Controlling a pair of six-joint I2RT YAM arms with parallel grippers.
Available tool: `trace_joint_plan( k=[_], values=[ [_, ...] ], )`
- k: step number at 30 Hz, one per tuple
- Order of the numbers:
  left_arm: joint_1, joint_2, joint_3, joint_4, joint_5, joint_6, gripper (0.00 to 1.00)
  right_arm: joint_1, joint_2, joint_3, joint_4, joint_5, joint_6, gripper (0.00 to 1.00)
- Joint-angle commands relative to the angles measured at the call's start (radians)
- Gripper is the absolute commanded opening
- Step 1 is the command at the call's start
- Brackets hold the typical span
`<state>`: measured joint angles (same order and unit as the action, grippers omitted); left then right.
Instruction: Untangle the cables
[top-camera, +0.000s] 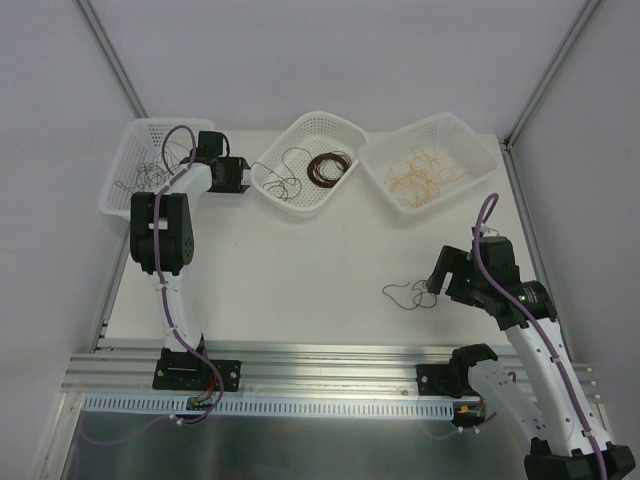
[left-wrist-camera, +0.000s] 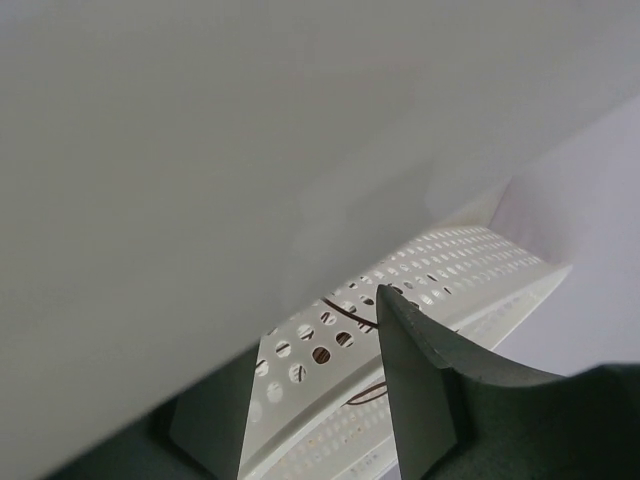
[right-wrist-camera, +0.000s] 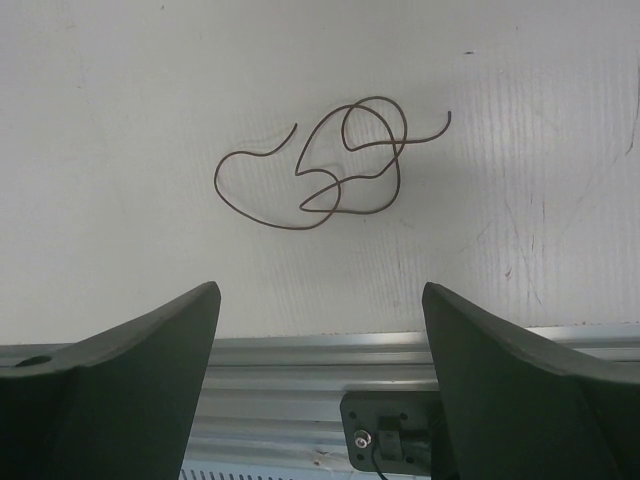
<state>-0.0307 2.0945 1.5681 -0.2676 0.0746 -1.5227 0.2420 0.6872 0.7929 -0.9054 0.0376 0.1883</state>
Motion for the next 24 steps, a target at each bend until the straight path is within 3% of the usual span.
trace_joint_plan(
  k=[1, 14, 24],
  values=[
    [0.009, 0.007, 0.03, -0.004, 0.024, -0.033, 0.5, 0.005, -0.012, 0.02, -0.023, 0.015, 0.025, 0.87],
    [0.012, -0.022, 0.03, -0.002, 0.011, -0.033, 0.62, 0.005, -0.014, 0.023, -0.032, 0.025, 0.043, 0.87],
    [-0.006, -0.191, -0.023, -0.008, -0.173, 0.199, 0.64, 0.005, 0.003, 0.019, -0.017, 0.019, 0.031, 0.87]
  ],
)
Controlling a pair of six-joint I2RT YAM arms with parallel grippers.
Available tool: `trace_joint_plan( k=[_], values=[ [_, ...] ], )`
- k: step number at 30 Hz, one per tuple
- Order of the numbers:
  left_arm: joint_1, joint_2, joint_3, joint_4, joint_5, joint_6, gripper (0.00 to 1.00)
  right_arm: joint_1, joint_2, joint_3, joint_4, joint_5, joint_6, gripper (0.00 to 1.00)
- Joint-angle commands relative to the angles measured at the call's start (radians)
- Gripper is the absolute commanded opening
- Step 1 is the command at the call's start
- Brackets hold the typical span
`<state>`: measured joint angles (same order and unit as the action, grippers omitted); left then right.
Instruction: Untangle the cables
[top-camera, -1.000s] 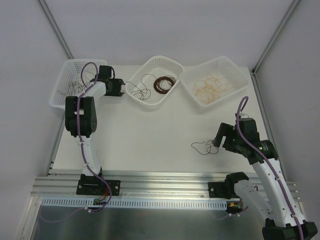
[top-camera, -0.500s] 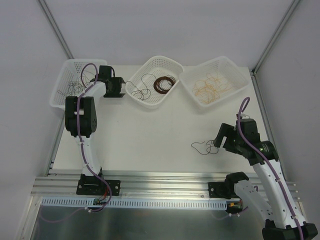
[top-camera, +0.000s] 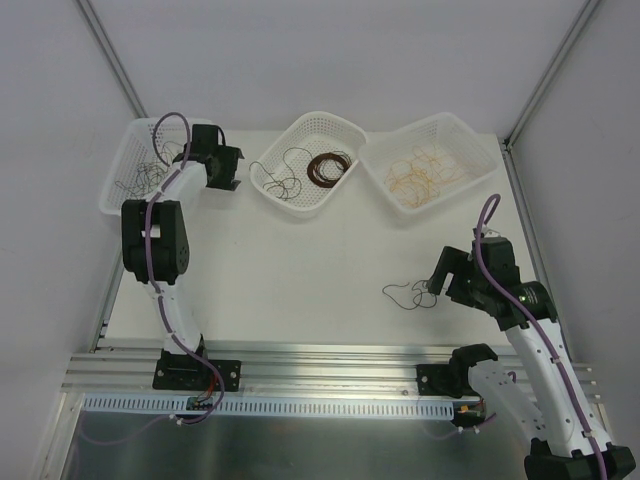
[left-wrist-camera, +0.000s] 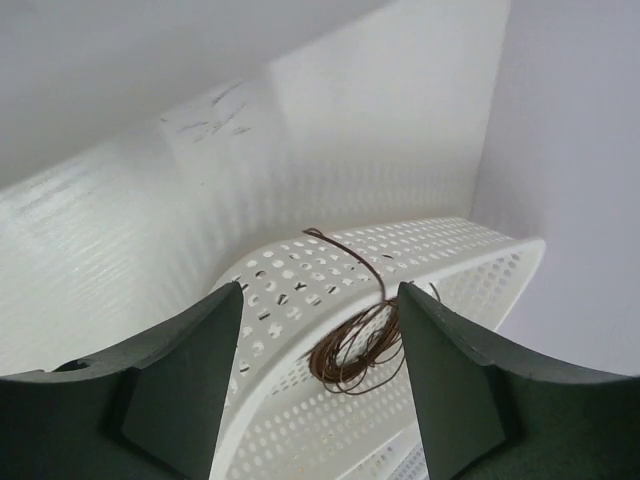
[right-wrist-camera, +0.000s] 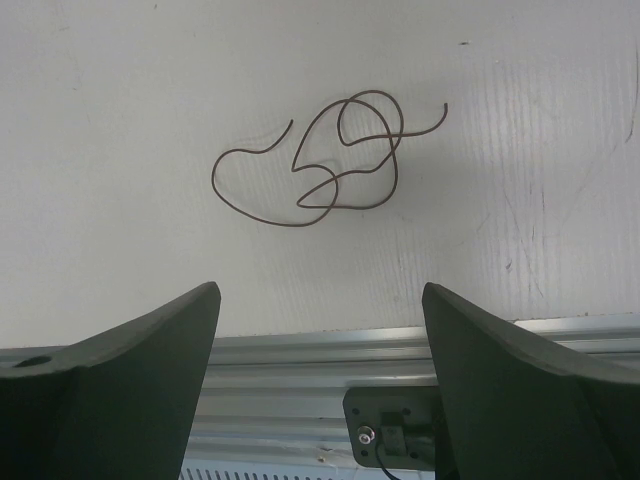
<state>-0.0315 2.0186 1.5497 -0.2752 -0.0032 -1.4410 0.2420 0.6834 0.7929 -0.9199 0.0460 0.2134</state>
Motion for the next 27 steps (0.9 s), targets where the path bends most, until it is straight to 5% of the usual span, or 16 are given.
trace_joint_plan(
  k=[1, 13, 27],
  values=[
    [-0.01, -0.126, -0.013, -0.002, -0.118, 0.158, 0.64, 0.005, 0.008, 0.019, 0.001, 0.011, 0.003, 0.87],
    [-0.178, -0.126, 0.058, -0.032, -0.293, 0.405, 0.56, 0.005, 0.019, -0.004, 0.038, -0.026, -0.022, 0.87],
    [-0.223, 0.058, 0.196, -0.107, -0.336, 0.444, 0.43, 0.003, -0.001, -0.011, 0.018, -0.018, -0.032, 0.87]
  ],
)
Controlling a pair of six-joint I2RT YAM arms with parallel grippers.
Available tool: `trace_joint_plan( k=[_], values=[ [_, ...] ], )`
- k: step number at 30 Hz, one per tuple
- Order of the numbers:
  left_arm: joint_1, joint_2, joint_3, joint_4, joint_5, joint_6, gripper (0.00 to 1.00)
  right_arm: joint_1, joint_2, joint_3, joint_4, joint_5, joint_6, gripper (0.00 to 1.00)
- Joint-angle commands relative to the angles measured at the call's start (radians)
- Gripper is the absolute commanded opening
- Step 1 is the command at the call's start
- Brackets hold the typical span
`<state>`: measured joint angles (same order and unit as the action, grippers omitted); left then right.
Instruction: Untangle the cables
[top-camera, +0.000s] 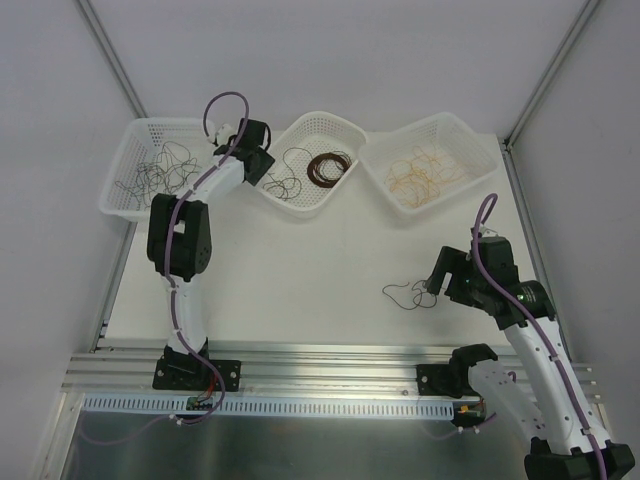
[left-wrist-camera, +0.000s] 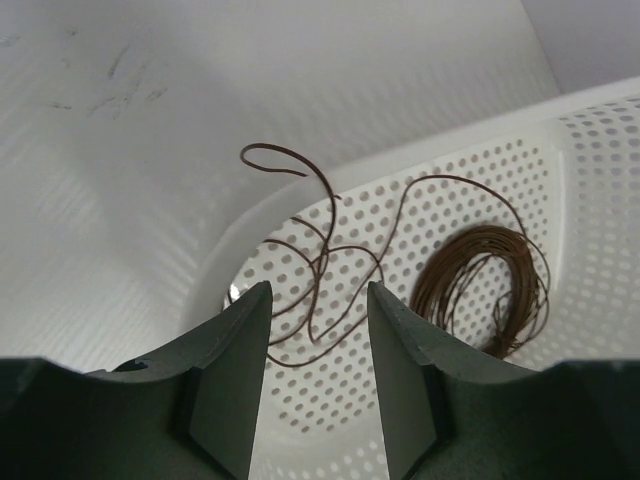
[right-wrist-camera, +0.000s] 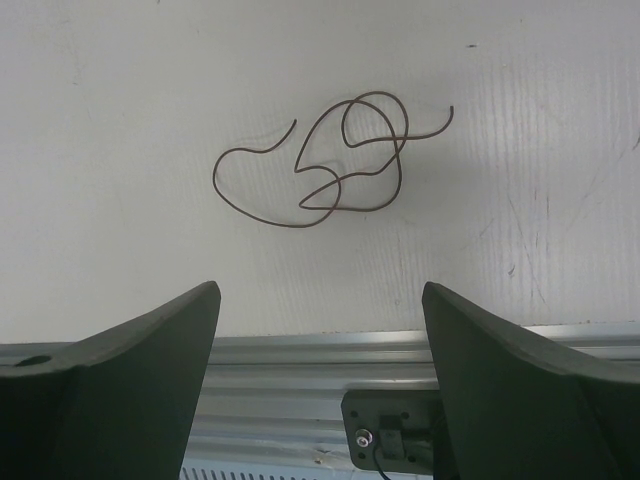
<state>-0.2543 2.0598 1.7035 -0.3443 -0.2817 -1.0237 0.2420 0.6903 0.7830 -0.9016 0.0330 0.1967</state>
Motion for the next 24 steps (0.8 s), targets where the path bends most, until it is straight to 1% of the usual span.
trace_joint_plan(
  k=[1, 10, 14, 15, 17, 18, 19, 20, 21, 24],
  values=[
    [0.0, 0.023, 0.05, -0.042, -0.06, 0.03, 0.43, 0.005, -0.008, 0.002, -0.002, -0.001, -0.019, 0.87],
    [0.0, 0.126, 0.137, -0.051, -0.062, 0.06, 0.41, 0.005, -0.005, 0.01, -0.017, 0.005, -0.029, 0.87],
    [0.0, 0.14, 0.151, -0.051, -0.085, 0.066, 0.3, 0.005, -0.003, 0.013, -0.025, 0.011, -0.033, 0.87],
    [-0.002, 0.137, 0.154, -0.051, -0.086, 0.07, 0.23, 0.005, -0.003, 0.013, -0.026, 0.013, -0.036, 0.87],
    [-0.002, 0.131, 0.159, -0.05, -0.099, 0.08, 0.15, 0.005, -0.003, 0.016, -0.033, 0.015, -0.037, 0.87],
    [-0.006, 0.128, 0.162, -0.048, -0.102, 0.088, 0.07, 0.005, -0.002, 0.018, -0.031, 0.015, -0.04, 0.87],
    [-0.008, 0.122, 0.166, -0.05, -0.106, 0.105, 0.04, 0.003, 0.0, 0.019, -0.033, 0.016, -0.04, 0.87],
    [-0.01, 0.106, 0.168, -0.05, -0.119, 0.114, 0.01, 0.003, 0.002, 0.024, -0.033, 0.016, -0.042, 0.87],
    [-0.014, 0.096, 0.168, -0.05, -0.125, 0.125, 0.0, 0.005, 0.002, 0.027, -0.033, 0.016, -0.042, 0.87],
    [-0.028, 0.053, 0.188, -0.05, -0.155, 0.19, 0.0, 0.005, 0.005, 0.036, -0.04, 0.018, -0.051, 0.87]
  ],
)
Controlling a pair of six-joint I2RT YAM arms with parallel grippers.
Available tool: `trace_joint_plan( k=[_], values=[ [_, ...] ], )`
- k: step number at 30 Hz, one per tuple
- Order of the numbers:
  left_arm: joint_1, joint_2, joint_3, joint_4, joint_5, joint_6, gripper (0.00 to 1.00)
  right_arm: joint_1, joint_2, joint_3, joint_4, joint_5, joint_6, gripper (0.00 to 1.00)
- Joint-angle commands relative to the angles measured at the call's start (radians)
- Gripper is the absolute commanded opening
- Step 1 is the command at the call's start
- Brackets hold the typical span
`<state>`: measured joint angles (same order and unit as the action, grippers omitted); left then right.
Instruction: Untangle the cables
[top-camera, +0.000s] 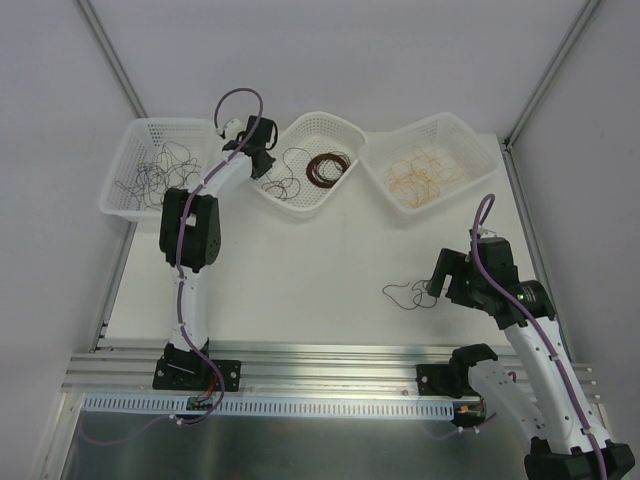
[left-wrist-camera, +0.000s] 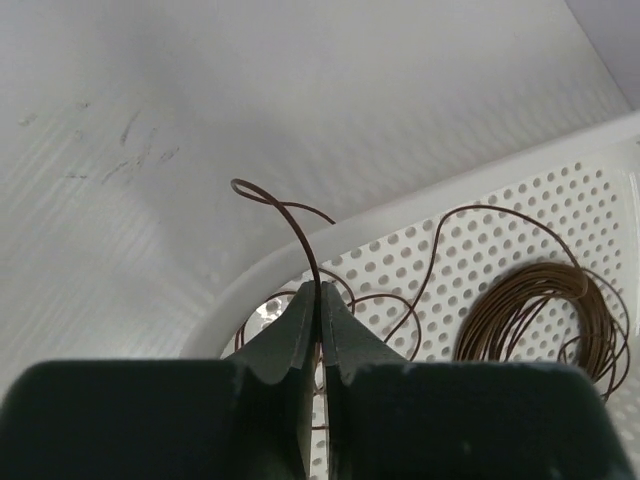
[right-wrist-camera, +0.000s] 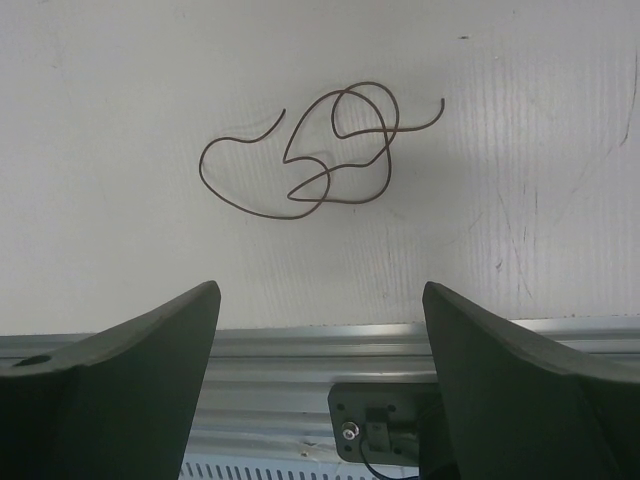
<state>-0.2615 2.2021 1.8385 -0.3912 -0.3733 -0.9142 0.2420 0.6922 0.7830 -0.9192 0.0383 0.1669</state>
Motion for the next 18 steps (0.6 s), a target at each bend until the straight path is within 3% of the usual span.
trace_joint_plan(
  k=[1, 9, 15, 18],
  values=[
    [-0.033, -0.096, 0.089, -0.003, -0.07, 0.153, 0.0, 0.005, 0.003, 0.036, -0.024, 0.015, -0.026, 0.87],
    [-0.113, -0.133, 0.292, 0.003, -0.133, 0.523, 0.0, 0.005, 0.004, 0.036, -0.027, 0.02, -0.041, 0.87],
    [-0.165, -0.148, 0.387, 0.026, -0.084, 0.682, 0.0, 0.005, -0.002, 0.03, -0.027, 0.026, -0.046, 0.87],
    [-0.166, -0.148, 0.383, 0.043, -0.006, 0.689, 0.0, 0.005, -0.008, 0.024, -0.027, 0.025, -0.046, 0.87]
  ],
)
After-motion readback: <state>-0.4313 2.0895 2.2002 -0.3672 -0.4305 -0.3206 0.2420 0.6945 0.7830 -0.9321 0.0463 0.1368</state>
